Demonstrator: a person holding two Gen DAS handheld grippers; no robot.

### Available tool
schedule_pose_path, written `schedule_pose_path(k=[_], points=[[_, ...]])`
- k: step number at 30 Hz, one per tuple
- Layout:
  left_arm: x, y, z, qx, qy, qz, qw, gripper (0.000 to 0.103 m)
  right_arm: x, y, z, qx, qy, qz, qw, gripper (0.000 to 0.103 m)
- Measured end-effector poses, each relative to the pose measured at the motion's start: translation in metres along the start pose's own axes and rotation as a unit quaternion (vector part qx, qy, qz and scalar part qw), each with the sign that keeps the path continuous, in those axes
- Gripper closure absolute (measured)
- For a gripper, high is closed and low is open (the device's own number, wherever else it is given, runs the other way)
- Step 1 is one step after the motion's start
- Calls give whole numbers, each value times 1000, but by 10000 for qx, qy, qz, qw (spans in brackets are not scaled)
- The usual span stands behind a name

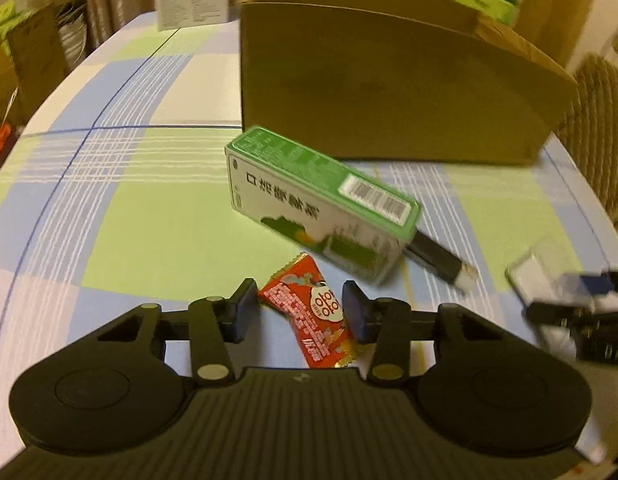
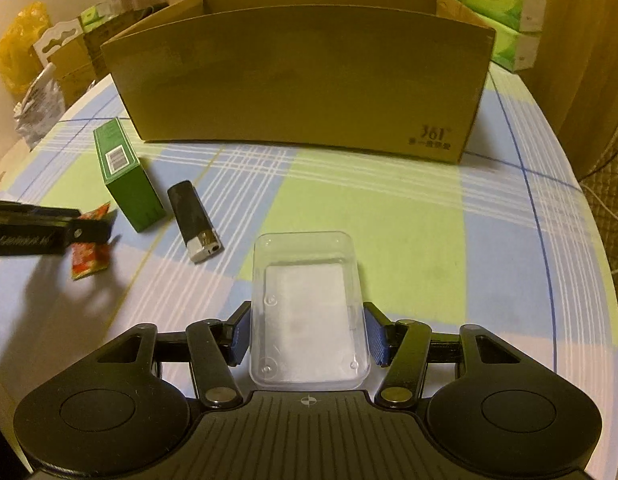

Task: Organize objects
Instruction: 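Grasp the red candy wrapper with the left tool while the right tool grasps the clear plastic container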

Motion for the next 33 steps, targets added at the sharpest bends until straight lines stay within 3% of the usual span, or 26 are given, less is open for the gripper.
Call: schedule_pose_path(k=[3,12,18,24,28,29,31,33], points=[[-6,5,10,188,-23,84,9998,61,-3,-1,4,-25,49,31,10000,49],[-15,10,26,95,-35,-229,9997,58,-3,-1,6,24,103,53,9999,45],[-13,18,27,402,41,16,9992,58,-3,-2,7,26,144,65,9999,44],[-22,18,29,341,42,-470,9983,52,-4,-3,8,18,159,69,9998,44],[-20,16,35,-14,-138,-319,9994,58,-4,-2,8,27,161,65,9998,43],[-20,18,35,48,-109,-340,9994,60,-4,-3,8,26,159,66,9998,43],[-19,21,35,193,-95,-293,9993,75,-3,-3,8,36,157,59,9999,43],[-18,25,34,304,-102,-268,9991,79,-3,-3,7,42,149,57,9999,42]])
Point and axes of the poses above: each gripper's, at about its wrist camera, not at the fingertips, and x roughly the way its jaws point, y to its right, z to its underside, the point moved 6 cm from there along x, roughly the way its jaws point, and after that the axes turned 11 degrees about z, right-handed, at the moved point
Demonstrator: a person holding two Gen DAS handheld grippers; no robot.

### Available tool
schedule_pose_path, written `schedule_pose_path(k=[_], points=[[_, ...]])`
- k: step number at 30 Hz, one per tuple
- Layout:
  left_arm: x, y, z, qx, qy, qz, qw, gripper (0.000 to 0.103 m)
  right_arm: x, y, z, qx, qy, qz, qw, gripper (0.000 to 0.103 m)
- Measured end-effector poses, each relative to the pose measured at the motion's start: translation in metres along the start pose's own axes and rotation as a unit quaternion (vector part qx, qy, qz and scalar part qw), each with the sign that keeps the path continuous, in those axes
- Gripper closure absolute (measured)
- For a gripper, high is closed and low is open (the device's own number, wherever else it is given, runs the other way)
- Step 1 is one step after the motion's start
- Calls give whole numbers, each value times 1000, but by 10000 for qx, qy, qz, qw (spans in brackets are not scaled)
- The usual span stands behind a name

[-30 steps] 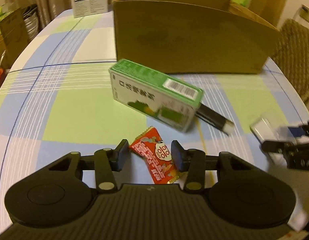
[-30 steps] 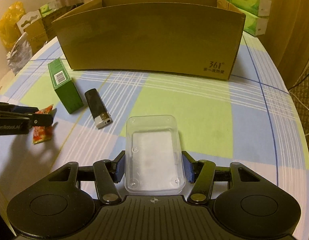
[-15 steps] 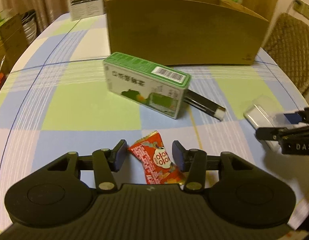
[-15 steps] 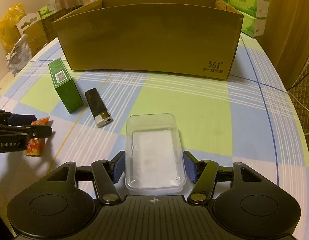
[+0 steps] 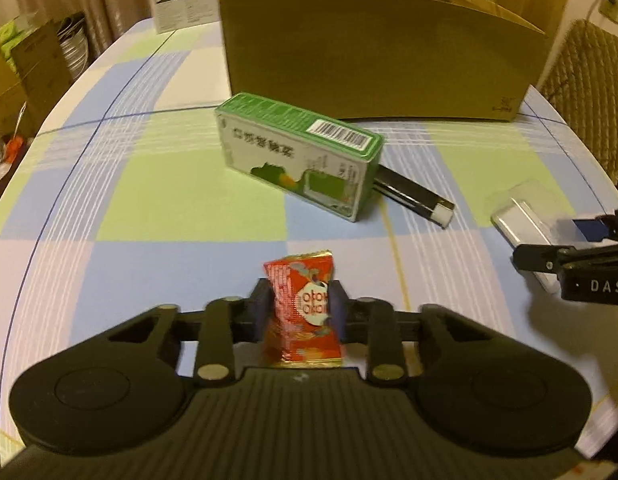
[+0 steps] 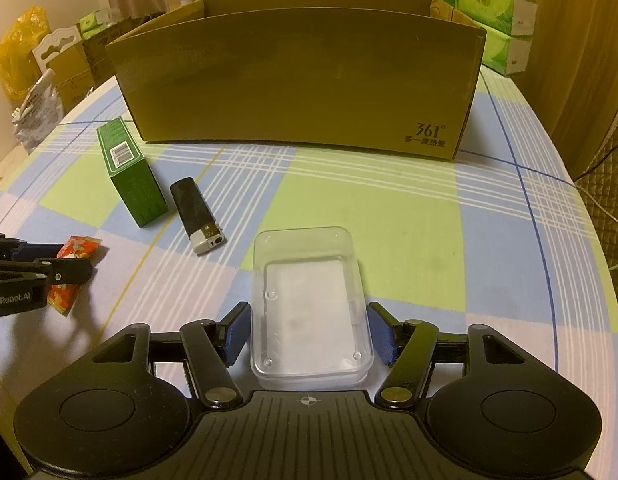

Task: Organize objects
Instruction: 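Grasp the red candy wrapper with the left tool while the right tool grasps the clear plastic container, then carry candy and clear container into the cardboard box and open both tools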

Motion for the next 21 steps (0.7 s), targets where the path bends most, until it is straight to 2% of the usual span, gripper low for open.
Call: schedule_pose_path(k=[4,9,10,11,15,21], points=[[1,4,0,150,16,-3,9999,80,2,1,-2,67,-10,9,10000,38],[1,4,0,109,-14,78,9999,81,5,0,-5,46,-6,74,10000,38],[1,4,0,91,-17,95,9999,81,5,0,-5,16,-28,82,10000,39],[1,3,-1,76,-18,104,9999,81,6,-2,-5,-71,-62,92,9999,50],[-5,4,-3,90,28,119,9999,81,-1,-2,-6,-77,-106,30,9999,50],[-21,12,-13,174,137,207,9995,81,-34,-3,-9,62,126,85,9999,50]])
Point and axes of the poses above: each gripper's, at about its wrist camera, not at the fingertips, and x roughly the way its jaws point, y to its right, z to its underside, the point moved 6 cm from there along x, roughly the way its jaws point, and after that the axes turned 11 degrees about z, right-handed, at the moved point
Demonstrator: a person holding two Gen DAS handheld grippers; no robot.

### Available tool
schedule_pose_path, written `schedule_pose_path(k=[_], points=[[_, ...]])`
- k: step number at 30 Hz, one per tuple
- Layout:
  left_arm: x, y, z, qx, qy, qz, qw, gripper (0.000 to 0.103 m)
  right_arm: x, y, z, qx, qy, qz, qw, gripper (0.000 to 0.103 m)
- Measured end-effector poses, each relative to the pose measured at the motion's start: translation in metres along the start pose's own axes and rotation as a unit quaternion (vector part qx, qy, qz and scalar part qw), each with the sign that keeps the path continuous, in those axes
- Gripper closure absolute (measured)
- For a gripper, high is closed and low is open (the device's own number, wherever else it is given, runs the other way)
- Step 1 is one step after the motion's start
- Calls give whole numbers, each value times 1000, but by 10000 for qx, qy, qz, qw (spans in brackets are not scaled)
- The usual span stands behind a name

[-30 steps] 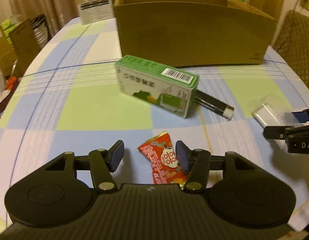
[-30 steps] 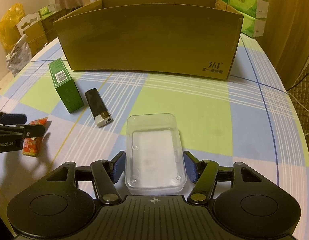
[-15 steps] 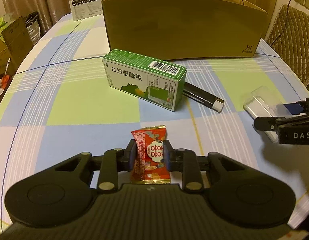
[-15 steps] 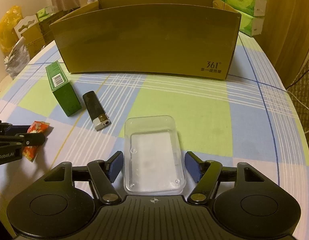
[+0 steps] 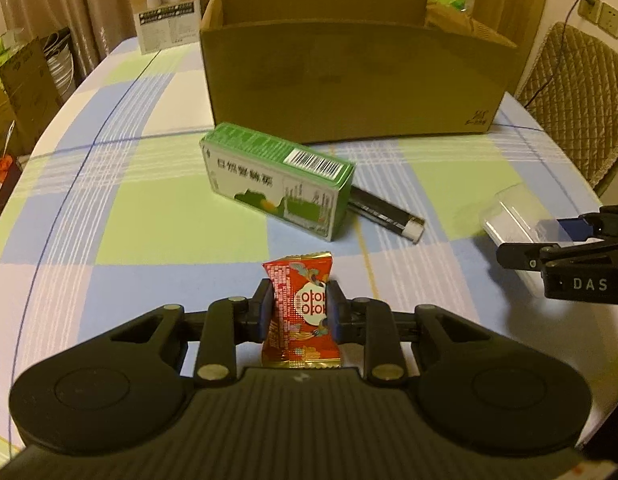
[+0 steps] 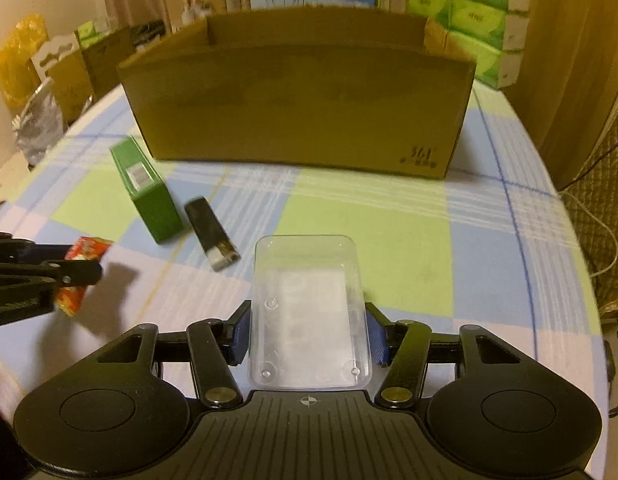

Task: Organize objects
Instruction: 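Carry candy and clear container into the cardboard box and open both tools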

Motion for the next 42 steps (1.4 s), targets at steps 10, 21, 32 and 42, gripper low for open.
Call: schedule_pose_path(k=[10,21,32,42], points=[[-39,19,-18,147,312,140,9993,81,-51,-10,-9,159,250,-108,9995,50],[-79,33,-21,264,550,181,9980,81,-88,-21,-5,147,428,-159,9988,50],[-97,44,-19,355,615,290,9971,81,-102,-18,-7,166,508,-135,9985,50],[-97,53,-68,520,789,628,9935,81,-107,-2,-55,165,729,-136,9971,50]])
Point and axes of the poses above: each gripper's, at about its wrist camera, not at the fingertips, and x roughly the way its jaws point, y to its right, z to its underside, the point moved 6 cm from there along x, roughly the way its jaws point, and after that the axes turned 11 degrees about z, right-handed, at the moved point
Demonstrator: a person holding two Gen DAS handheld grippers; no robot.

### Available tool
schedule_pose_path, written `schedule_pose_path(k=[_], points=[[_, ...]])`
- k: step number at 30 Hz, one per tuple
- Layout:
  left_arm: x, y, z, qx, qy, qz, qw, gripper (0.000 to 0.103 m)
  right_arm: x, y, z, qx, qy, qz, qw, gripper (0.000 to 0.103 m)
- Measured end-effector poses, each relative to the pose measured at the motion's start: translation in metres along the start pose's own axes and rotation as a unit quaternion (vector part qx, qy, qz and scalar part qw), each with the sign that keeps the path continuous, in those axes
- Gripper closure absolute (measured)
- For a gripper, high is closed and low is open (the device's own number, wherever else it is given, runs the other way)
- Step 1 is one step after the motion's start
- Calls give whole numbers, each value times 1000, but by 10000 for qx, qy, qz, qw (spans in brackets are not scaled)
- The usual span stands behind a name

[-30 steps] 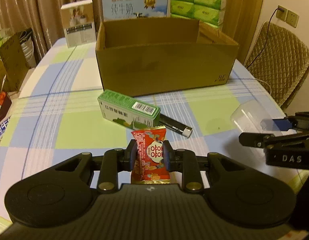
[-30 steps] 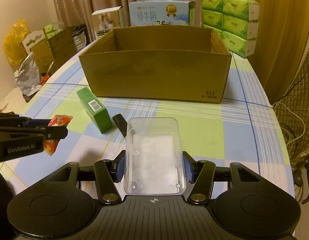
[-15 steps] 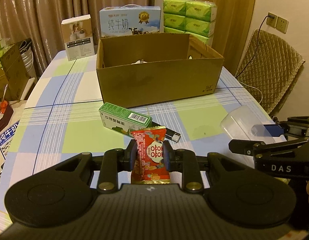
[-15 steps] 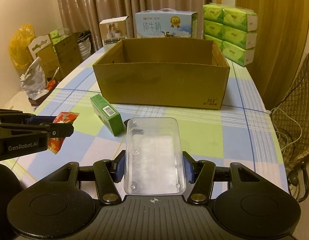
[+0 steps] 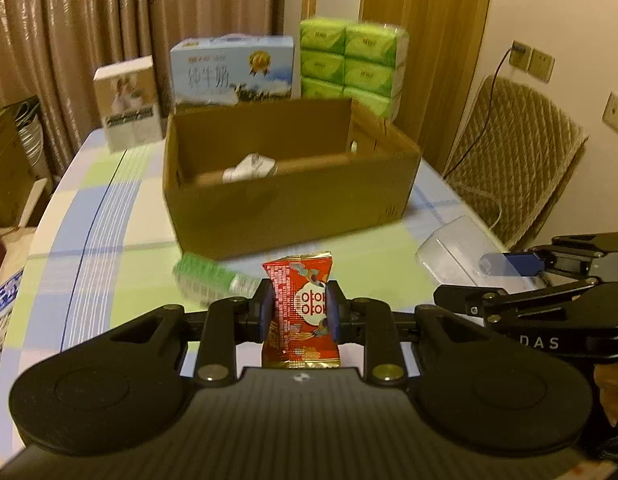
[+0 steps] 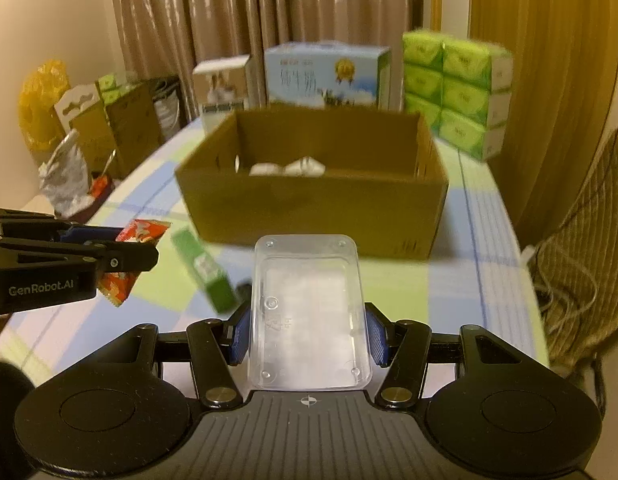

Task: Organize objects
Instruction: 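Carry candy and clear container into the cardboard box and open both tools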

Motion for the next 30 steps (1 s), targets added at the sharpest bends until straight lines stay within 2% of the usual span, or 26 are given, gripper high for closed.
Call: schedule_pose_path(k=[3,10,16,22,30], points=[[6,-8,-30,7,65,87,9999,81,1,9,-32,50,130,-19,9999,50],[21,-41,-101,60,196,14,9998,81,23,27,-106,62,332,36,9994,50],[54,-66,-150,118,162,-84,9998,81,67,40,-151,313,188,21,9993,50],[102,-82,-159,0,-109,-20,9999,81,110,57,-171,546,115,201,9982,50],[145,-99,-154,-148,-303,-12,9994,80,148,62,-171,624,-92,181,9978,50]])
Point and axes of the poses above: each gripper's, at about its wrist camera, not at the fingertips, and x roughly the way its jaws point, y to its right, z to its underside, the point moved 6 cm from there along x, roughly the way its jaws point, and after that the axes turned 11 degrees about z, right-handed, at the moved point
